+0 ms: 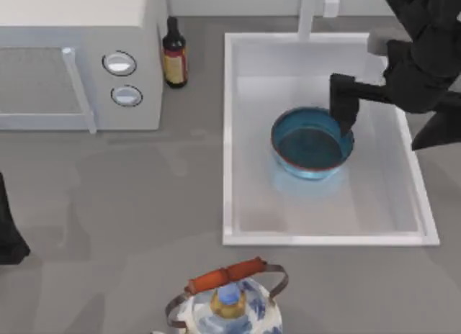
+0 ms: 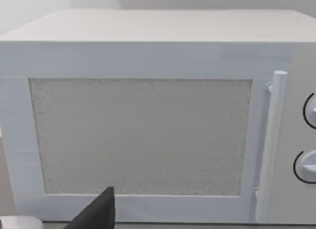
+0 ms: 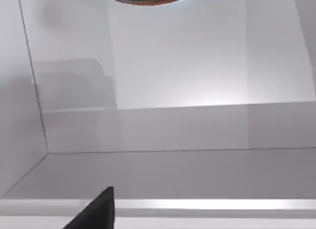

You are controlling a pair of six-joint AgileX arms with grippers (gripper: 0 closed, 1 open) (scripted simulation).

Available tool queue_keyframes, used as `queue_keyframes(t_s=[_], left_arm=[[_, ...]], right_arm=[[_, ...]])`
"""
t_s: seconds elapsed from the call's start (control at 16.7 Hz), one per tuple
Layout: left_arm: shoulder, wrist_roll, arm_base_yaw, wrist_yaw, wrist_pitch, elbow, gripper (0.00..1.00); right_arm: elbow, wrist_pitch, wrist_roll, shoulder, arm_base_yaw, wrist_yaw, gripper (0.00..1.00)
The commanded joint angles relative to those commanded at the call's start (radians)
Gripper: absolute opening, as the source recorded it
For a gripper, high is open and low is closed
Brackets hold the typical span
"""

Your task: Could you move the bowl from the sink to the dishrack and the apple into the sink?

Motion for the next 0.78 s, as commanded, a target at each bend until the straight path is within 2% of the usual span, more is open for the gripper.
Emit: queue_keyframes(t_s=[0.24,0.48,0.78], left_arm=[[0.0,0.0,0.0,0.0,0.0,0.0,1.0],[0.0,0.0,0.0,0.0,0.0,0.0,1.0],[0.0,0.0,0.0,0.0,0.0,0.0,1.0]], right_arm=[[0.391,-0.141,0.055,0.357,0.079,0.04,1.0],[0.727,-0.196,0.079,0.605,0.14,0.114,1.0],[0.949,-0.188,0.083,0.75,0.18,0.196,1.0]])
